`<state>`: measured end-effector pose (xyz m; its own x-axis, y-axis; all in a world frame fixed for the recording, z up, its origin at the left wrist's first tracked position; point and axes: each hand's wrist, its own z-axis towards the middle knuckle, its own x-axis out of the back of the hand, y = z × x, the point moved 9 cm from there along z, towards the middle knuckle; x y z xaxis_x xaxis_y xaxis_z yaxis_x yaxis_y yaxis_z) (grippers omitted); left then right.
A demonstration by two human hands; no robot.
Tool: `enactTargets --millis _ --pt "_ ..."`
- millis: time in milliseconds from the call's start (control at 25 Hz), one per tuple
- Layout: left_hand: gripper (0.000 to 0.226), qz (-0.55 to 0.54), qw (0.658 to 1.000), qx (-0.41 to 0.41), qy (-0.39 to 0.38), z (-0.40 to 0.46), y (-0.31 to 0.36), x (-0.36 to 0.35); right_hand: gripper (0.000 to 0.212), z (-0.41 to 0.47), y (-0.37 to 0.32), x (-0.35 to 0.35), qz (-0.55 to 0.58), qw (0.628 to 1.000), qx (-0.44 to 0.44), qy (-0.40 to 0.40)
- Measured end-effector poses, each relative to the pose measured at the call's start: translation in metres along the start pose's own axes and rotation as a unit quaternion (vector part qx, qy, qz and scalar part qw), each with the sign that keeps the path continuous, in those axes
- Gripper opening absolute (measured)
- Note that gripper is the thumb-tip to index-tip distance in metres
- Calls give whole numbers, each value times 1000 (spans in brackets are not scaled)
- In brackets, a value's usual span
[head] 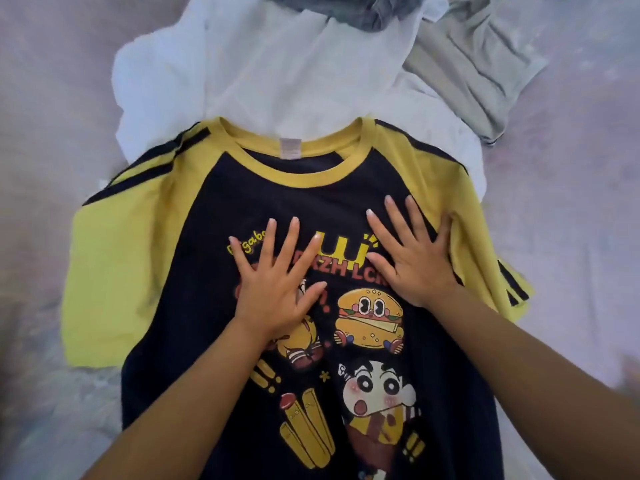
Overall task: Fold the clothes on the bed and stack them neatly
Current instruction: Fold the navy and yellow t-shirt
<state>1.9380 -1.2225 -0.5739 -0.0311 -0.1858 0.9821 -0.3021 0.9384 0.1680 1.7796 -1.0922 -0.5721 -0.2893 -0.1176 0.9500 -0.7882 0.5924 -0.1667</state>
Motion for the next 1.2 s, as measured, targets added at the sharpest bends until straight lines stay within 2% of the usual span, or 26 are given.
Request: enactTargets --millis 120,200,280,320,400,440,520,640,760,880,1040,1120,1200 --pt "68 -8 1000 8 -19 2 4 3 64 -4 -12 14 30 1000 7 4" --pt "72 -16 998 29 -44 2 2 5 57 -26 -6 45 78 994 14 76" --pt "74 -21 997 59 -42 -3 8 12 44 -60 41 72 98 979 -60 170" --pt "73 -23 998 54 -28 -7 22 17 40 -79 76 73 105 970 -135 171" --pt "68 -21 1000 3 14 -15 66 27 38 -110 134 55 123 949 -278 82" --pt "65 -22 999 -29 25 -17 93 30 39 -121 149 45 130 938 -318 32" --pt "63 -25 996 -78 24 -15 140 29 37 -127 151 33 157 931 -328 -18" --pt "61 3 995 -93 -21 -6 174 11 18 -123 148 39 228 923 -307 42" --pt "63 38 996 -72 -46 -2 179 -7 24 -123 188 72 277 894 -322 144" --pt "61 40 997 -65 -24 4 186 -8 27 -119 242 109 243 883 -343 211" --pt "63 34 997 -53 38 7 195 6 27 -104 262 109 213 883 -371 194" --pt "64 25 993 -76 81 10 217 20 25 -111 268 93 275 851 -406 189" --pt "59 10 981 -152 121 18 260 37 33 -117 274 66 353 814 -445 125"
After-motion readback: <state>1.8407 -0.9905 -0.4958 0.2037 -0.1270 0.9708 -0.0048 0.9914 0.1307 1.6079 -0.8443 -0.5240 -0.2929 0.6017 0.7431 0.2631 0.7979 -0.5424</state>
